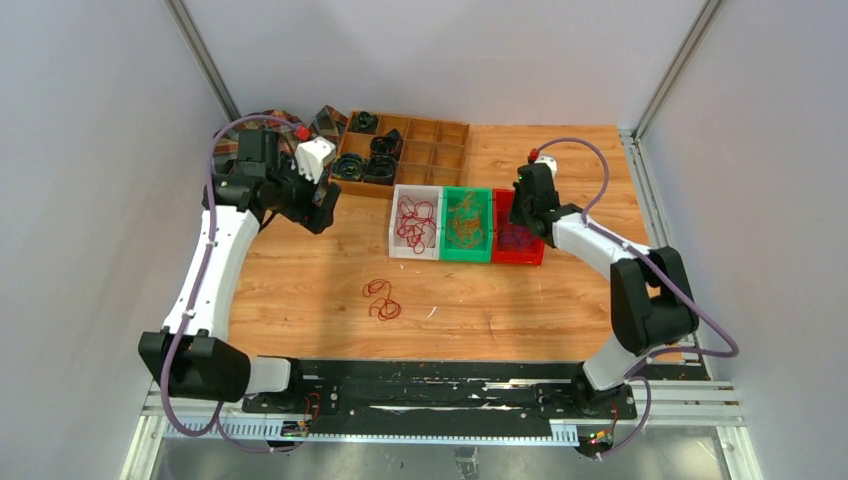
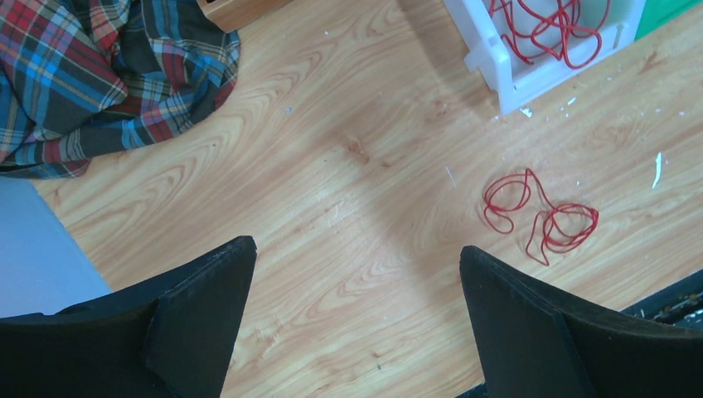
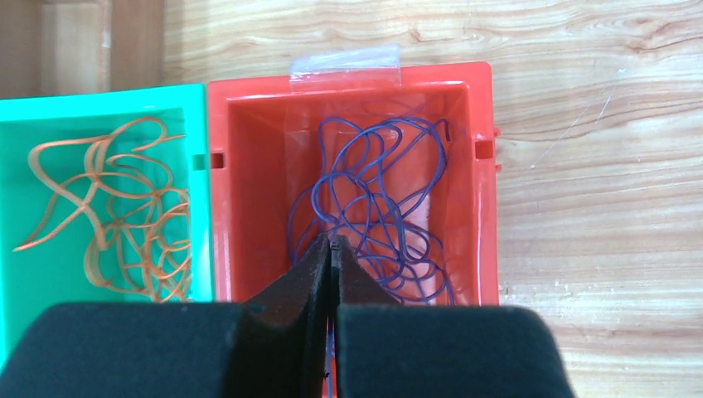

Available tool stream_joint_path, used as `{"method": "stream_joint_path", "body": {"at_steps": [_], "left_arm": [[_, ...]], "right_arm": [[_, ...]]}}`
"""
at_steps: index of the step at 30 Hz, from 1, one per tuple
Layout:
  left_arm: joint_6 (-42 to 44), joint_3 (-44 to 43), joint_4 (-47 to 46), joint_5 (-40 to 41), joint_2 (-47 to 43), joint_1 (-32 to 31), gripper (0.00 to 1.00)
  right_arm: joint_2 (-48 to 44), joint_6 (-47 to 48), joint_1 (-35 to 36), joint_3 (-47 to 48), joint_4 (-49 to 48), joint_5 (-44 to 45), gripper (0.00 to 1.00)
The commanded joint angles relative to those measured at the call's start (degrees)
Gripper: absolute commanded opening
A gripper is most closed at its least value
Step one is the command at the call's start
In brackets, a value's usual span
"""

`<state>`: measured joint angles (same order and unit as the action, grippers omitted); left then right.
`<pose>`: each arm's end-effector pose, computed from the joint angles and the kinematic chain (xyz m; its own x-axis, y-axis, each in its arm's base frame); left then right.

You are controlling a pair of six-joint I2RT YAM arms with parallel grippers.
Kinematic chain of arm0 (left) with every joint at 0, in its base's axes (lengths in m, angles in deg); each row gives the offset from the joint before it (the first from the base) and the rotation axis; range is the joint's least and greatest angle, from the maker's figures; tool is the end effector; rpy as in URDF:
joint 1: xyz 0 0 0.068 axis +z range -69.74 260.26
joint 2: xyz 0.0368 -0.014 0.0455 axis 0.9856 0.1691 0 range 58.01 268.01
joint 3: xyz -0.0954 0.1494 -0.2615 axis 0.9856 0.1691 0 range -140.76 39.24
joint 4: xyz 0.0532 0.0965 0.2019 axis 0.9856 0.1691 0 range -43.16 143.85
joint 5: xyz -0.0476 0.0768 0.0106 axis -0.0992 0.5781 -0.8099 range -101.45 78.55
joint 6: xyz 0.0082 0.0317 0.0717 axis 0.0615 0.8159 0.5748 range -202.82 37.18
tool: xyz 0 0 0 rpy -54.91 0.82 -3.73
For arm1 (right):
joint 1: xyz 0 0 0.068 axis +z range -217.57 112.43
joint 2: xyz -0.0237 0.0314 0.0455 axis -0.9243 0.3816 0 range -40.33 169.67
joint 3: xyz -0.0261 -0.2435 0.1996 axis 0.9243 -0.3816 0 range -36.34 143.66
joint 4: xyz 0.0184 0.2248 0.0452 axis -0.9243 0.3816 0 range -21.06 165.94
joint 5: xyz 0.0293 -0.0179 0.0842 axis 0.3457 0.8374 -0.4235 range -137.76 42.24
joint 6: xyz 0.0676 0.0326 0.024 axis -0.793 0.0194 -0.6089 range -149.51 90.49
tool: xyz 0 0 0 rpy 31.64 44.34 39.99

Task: Untangle the cables

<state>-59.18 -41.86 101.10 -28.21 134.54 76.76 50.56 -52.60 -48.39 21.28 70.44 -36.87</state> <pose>0.2420 -0.0344 0.3841 -0.5991 0.4214 -0.6808 0.5293 0.8464 0.0580 0.3344 0.1027 0.2761 -0.5645 0.2114 -0.7979 0.0495 0.9736 0.2229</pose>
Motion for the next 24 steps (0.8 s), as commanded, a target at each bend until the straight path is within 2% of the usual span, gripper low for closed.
{"method": "stream_joint_path", "body": {"at_steps": [1,8,12,15,19,23,24], "left_arm": [[3.3,3.1,-0.6,-2.4,-3.2,0.5,0.98],[6.9,6.5,-2.9,-4.7,-8.0,0.8,0.98],[6.0,8.8,-7.0,-2.7,-10.8,0.9,0.98],[4.4,7.8,-7.2,-0.3,-10.7,1.2,0.98],[2.8,6.8,-7.4,2.1,-10.3,3.0,0.98],[1.1,6.4,-7.7,4.2,-9.6,4.5,0.98],[0.7,6.5,-7.7,4.8,-9.3,4.7,0.98]], "right_arm": [[5.7,3.4,-0.2,3.6,2.4,3.1,0.01],[7.6,6.4,2.6,3.1,2.6,6.9,0.02],[2.5,7.3,2.6,3.5,3.2,8.1,0.22],[-2.6,7.9,2.7,4.6,4.8,7.7,0.43],[-8.2,7.7,2.6,6.1,7.9,6.1,0.55],[-14.3,7.2,3.5,4.8,9.4,5.2,0.71],[-15.8,7.2,4.3,4.3,9.6,5.8,0.72]]}}
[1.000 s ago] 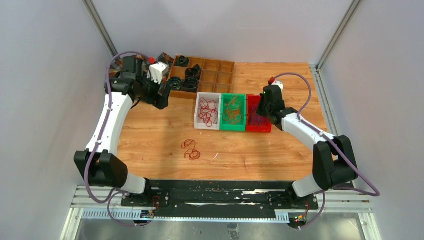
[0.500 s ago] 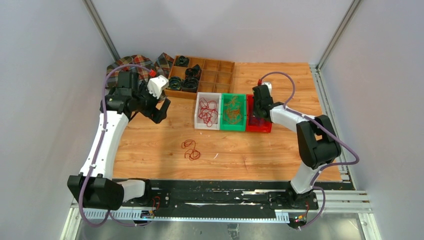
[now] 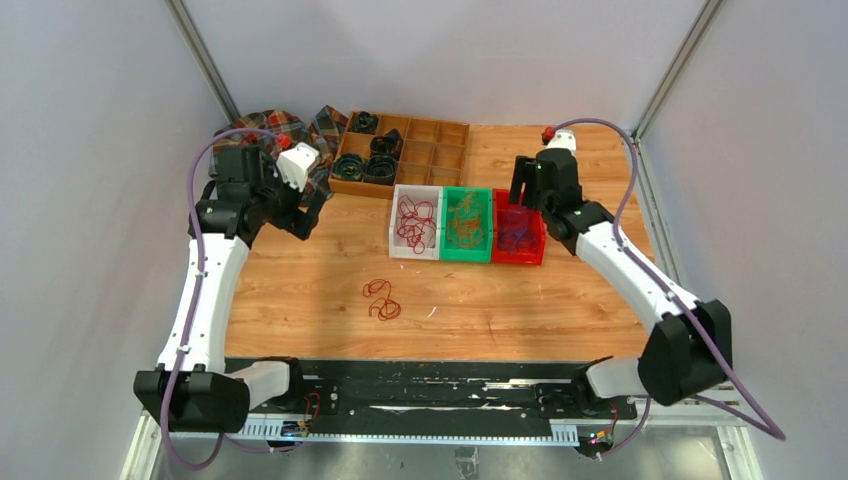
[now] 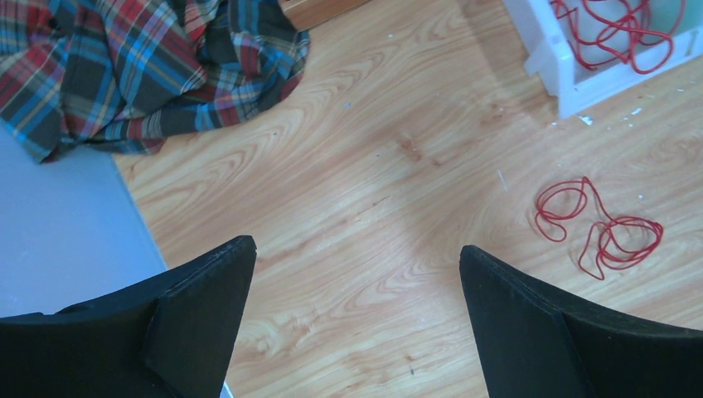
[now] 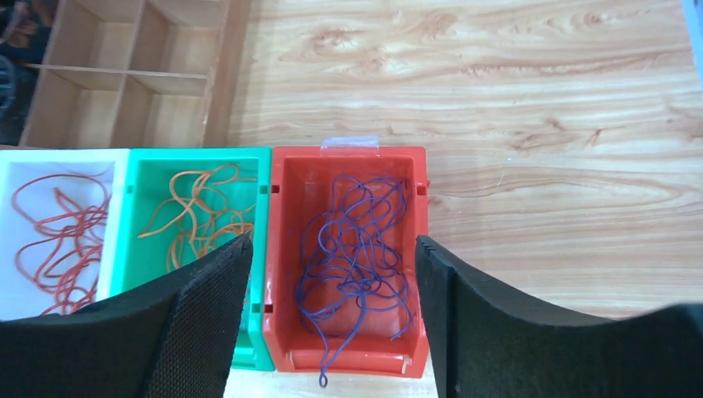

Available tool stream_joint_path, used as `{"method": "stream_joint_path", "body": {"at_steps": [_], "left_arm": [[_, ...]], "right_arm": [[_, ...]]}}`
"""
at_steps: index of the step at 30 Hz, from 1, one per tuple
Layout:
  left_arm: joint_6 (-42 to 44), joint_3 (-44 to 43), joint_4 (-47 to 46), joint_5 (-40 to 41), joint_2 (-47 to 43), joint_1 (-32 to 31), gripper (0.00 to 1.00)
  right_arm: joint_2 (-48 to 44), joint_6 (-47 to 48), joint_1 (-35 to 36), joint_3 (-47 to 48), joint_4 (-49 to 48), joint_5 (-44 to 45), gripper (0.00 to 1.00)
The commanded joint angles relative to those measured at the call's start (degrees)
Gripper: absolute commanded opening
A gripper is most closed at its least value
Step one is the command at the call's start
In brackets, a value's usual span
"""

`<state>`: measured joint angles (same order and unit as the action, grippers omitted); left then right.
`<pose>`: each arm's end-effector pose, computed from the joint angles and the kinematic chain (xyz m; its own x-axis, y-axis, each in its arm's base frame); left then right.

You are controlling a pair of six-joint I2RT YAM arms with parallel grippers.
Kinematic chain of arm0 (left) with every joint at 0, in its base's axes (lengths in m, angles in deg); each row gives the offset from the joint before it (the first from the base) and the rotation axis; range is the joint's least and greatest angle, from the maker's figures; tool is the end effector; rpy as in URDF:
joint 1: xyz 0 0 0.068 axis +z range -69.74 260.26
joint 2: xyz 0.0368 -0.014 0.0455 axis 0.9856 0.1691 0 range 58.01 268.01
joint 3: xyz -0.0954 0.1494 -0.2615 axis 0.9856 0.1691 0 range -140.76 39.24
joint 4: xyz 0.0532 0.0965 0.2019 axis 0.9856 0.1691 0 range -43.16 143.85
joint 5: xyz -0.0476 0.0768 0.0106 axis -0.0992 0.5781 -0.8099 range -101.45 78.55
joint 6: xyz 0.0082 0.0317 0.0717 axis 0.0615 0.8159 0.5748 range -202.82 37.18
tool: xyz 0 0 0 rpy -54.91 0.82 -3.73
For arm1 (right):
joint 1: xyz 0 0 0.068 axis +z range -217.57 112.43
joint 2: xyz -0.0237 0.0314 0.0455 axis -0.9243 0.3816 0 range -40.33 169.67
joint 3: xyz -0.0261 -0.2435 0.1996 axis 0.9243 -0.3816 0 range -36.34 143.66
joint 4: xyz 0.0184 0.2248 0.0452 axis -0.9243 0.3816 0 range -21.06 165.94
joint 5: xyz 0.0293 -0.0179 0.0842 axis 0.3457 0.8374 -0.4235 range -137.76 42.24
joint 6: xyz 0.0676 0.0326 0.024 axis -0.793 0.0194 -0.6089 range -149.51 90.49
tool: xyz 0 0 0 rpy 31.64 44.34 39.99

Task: Untangle the cables

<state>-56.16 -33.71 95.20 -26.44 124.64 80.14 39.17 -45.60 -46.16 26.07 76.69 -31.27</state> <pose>0.2044 -0.0179 0.3861 -0.5113 0.4345 -0.7414 0.4739 0.8623 0.1785 0.2950 0.0950 0.3537 -0.4063 0.1262 -0.9050 0.0028 0.9906 0.1368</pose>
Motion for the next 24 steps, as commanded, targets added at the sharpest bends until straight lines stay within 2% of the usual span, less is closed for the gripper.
{"method": "stream_joint_path", "body": {"at_steps": [1,4,7,11,13,16,20,24], "left_arm": [[-2.6,-1.9,-1.7,3.4,0.9,1.5,0.98],[-3.5,-2.1,-1.5,4.4,1.7,2.7,0.98],[-4.6,-2.2,-2.1,4.5,2.0,4.0,0.98],[-5.1,-1.6,-2.2,3.5,1.7,4.8,0.98],[-4.8,-1.1,-2.0,3.3,1.3,4.9,0.98],[-4.2,0.0,-2.0,3.4,0.3,5.4,0.98],[-3.4,1.2,-1.9,3.1,-0.9,6.1,0.98],[-2.9,1.8,-1.8,2.6,-1.6,6.4,0.98]], "right_arm": [[-6.2,0.5,3.1,-1.0,3.4,0.9,0.73],[-9.3,1.0,8.9,-2.3,4.2,4.3,0.73],[-9.5,2.4,19.3,-4.3,1.5,5.1,0.74],[-2.8,8.5,34.9,-6.6,-7.1,1.1,0.75],[3.6,11.5,39.5,-4.0,-7.3,-1.1,0.75],[13.5,13.9,43.1,0.8,-5.7,-6.1,0.76],[23.3,14.3,44.3,4.6,-6.0,-13.2,0.77],[29.1,13.6,44.3,6.8,-6.0,-15.1,0.76]]}}
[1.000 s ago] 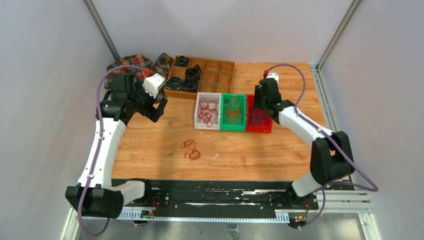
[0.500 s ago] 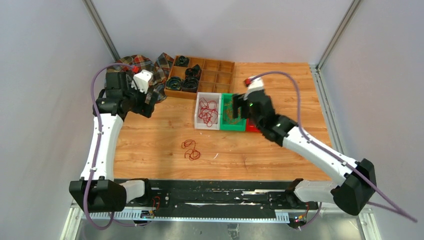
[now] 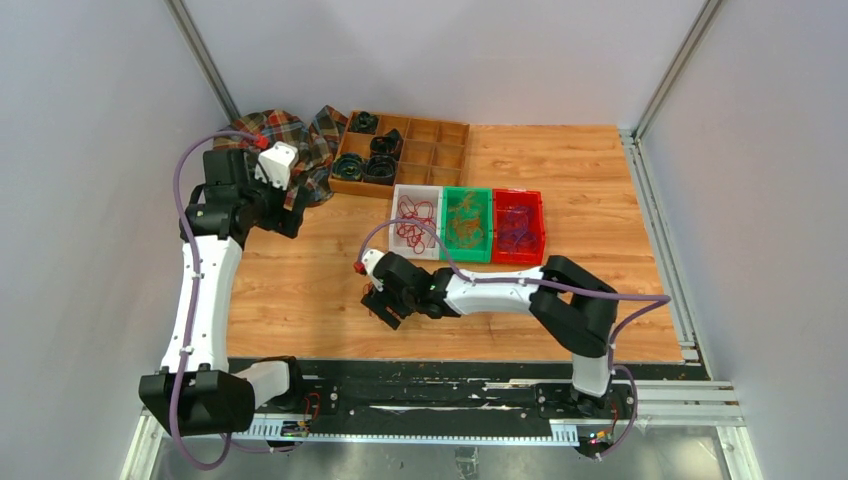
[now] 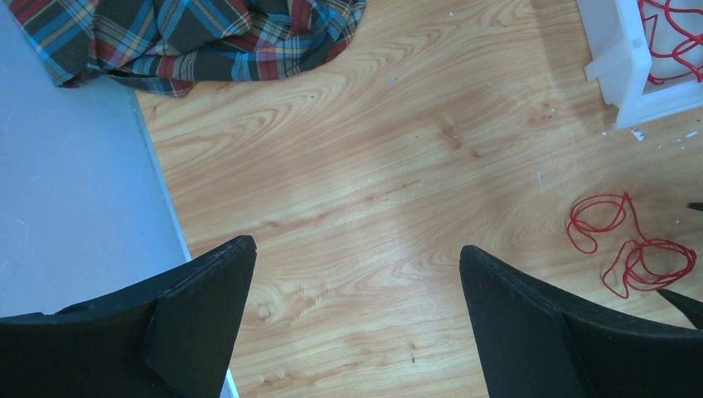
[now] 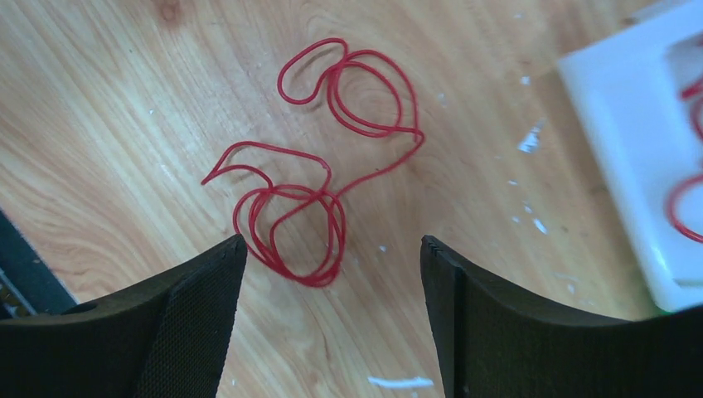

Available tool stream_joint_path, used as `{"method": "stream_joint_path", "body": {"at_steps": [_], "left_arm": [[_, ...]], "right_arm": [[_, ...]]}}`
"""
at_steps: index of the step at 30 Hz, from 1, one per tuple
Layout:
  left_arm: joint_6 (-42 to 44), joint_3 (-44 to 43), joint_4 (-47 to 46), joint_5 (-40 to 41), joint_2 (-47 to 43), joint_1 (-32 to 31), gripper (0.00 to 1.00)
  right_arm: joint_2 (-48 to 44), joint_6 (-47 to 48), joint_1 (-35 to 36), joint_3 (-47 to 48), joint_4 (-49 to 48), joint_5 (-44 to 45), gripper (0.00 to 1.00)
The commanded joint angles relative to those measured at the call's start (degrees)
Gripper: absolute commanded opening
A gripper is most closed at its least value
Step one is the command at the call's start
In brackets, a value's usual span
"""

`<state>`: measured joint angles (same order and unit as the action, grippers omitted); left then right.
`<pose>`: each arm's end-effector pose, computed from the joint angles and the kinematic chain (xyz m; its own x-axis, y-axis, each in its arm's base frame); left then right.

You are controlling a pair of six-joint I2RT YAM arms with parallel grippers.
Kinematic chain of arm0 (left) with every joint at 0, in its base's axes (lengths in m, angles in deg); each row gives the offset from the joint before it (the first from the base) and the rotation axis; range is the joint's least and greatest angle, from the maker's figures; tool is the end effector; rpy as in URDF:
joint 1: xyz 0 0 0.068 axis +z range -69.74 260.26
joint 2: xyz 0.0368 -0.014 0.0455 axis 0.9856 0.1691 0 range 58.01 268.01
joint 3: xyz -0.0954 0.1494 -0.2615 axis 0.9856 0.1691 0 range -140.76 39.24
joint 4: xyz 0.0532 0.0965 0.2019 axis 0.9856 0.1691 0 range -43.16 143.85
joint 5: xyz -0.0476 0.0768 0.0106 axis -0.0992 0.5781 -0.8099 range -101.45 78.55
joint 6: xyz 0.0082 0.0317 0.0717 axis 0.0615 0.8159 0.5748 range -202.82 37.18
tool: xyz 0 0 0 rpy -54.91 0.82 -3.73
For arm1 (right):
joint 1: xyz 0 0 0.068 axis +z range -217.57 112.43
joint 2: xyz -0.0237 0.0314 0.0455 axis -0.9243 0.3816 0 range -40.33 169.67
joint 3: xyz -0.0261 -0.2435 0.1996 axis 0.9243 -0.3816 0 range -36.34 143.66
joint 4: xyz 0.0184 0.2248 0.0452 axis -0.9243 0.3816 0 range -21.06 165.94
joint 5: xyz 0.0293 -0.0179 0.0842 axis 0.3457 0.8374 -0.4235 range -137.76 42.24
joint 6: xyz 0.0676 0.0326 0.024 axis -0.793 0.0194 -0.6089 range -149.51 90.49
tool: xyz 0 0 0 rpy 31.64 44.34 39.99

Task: Untangle the cables

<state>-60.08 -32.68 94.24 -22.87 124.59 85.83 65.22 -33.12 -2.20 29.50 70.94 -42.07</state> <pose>0.2066 0.0067 0.3818 -0.5951 0.3227 -0.7360 0.3049 0.9380 0.1647 0.1766 0.3689 0.2279 -0.3318 -0.5733 -0.7492 -0.8544 0.5193 -0.0190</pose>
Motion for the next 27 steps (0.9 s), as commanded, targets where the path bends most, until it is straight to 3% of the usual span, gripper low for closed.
{"method": "stream_joint_path", "body": {"at_steps": [1,3,5,8,10,22,27], "left_arm": [[1.1,0.9,-0.8,-1.2,-1.8,0.8,0.98],[1.2,1.0,-0.7,-1.7,-2.0,0.9,0.98],[1.5,1.2,-0.6,-2.6,-2.3,0.9,0.98],[1.6,1.7,-0.7,-3.1,-2.9,0.9,0.98],[1.5,2.2,-1.2,-3.0,-3.3,0.9,0.98],[2.1,3.0,-1.3,-4.2,-4.3,0.9,0.98],[2.1,3.1,-1.2,-5.1,-4.2,0.9,0.98]], "right_arm": [[4.1,0.9,0.3,3.6,-0.4,-4.5,0.75],[5.7,0.3,0.3,3.8,-0.6,-4.5,0.72],[6.4,-0.2,0.3,3.7,-0.8,-4.7,0.63],[5.3,-0.7,0.3,3.0,-1.1,-4.5,0.33],[3.3,-0.5,0.2,3.0,-0.5,-2.9,0.04],[-13.2,0.2,-7.3,7.4,2.8,-5.3,0.01],[-13.8,1.3,-12.0,10.4,3.7,1.3,0.01]]}}
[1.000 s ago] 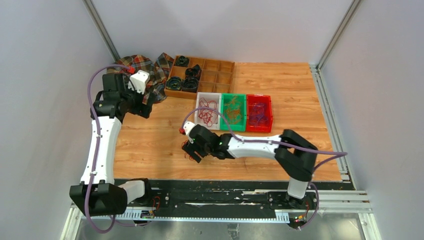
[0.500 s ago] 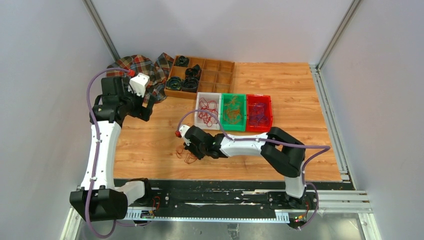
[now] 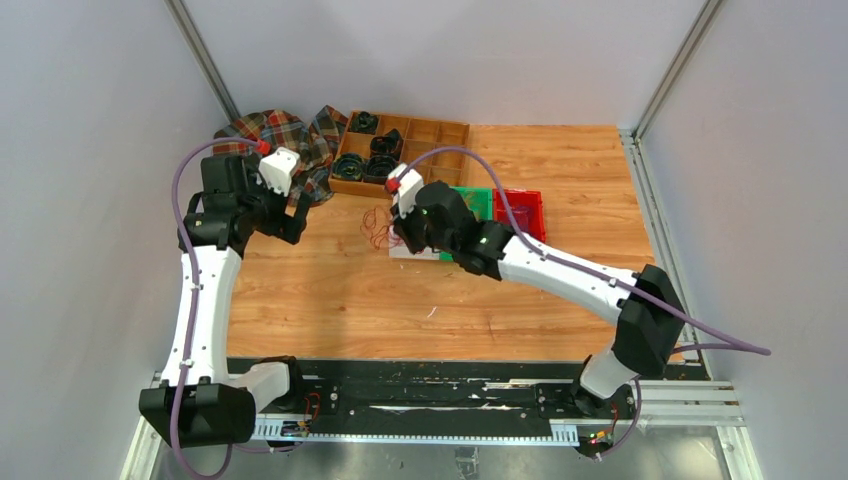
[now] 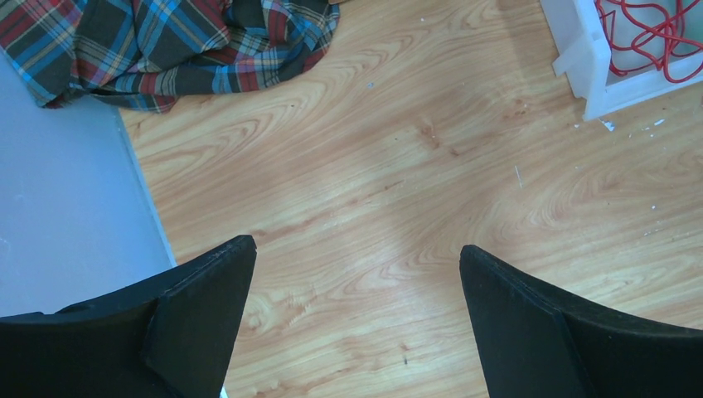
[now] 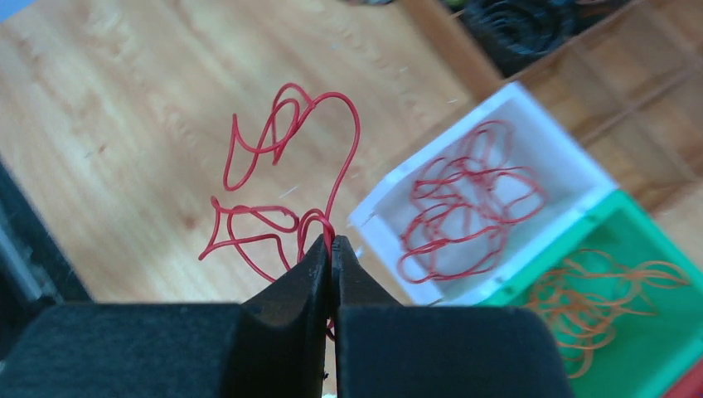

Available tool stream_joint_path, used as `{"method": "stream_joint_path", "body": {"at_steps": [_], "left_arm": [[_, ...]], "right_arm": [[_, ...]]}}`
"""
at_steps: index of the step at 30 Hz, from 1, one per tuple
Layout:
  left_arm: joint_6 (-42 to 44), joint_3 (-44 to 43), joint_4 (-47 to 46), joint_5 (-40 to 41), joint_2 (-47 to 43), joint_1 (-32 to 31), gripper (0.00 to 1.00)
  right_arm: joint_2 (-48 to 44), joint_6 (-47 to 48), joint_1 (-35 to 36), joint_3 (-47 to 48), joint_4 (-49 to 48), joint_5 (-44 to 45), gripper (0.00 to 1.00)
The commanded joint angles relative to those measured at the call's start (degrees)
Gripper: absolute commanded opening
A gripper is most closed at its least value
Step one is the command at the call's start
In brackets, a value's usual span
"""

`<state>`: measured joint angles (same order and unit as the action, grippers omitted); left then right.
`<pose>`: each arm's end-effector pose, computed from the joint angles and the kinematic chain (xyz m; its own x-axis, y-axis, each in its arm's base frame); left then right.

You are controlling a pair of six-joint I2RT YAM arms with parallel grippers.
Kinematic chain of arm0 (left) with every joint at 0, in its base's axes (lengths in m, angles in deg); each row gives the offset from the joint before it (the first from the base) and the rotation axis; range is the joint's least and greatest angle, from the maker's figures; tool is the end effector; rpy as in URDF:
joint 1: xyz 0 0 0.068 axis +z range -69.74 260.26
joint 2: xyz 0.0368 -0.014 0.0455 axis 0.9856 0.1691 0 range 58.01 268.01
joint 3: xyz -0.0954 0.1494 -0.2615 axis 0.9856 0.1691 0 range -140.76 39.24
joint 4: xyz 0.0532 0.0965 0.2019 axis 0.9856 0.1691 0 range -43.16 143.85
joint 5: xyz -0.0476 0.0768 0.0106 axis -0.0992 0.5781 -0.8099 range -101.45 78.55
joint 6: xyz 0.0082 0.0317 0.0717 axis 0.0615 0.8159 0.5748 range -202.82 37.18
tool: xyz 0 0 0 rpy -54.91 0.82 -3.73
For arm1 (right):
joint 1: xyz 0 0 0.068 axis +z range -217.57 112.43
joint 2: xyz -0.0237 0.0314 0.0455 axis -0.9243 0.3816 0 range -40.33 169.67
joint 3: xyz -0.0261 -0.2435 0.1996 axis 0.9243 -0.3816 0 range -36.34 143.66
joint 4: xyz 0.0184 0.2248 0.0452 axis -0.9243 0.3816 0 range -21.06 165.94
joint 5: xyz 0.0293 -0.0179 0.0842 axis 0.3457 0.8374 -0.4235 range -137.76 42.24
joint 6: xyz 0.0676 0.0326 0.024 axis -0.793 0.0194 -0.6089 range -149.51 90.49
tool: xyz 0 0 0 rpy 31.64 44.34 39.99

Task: Untangle the cables

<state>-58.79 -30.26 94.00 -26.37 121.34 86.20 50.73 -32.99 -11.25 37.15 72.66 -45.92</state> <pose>0.1911 0.0024 0.3799 -0.5578 0.3376 -0.7582 0.3509 0.9238 0.1532 0.2110 0.3125 0.3639 -0.2505 -0.2664 -0.9307 -0.8013 0.5966 0.0449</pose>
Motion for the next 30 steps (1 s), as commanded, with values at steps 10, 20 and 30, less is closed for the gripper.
{"method": "stream_joint_path", "body": {"at_steps": [10,20,30], "left_arm": [[1.6,1.0,-1.3,-1.4,-0.8,0.6,0.98],[-0.3,3.3,-4.1,-3.5,-0.8,0.5,0.98],[-9.1,14.4,-23.0,-8.3,-2.3,0.5,0.98]], "right_arm": [[12.0,0.6,-8.4,9.9,7.5,17.4,0.01],[19.0,-1.1,-9.1,16.2,8.5,16.1,0.52],[-2.3,-4.8,-9.3,-2.6,-0.2,24.2,0.73]]}}
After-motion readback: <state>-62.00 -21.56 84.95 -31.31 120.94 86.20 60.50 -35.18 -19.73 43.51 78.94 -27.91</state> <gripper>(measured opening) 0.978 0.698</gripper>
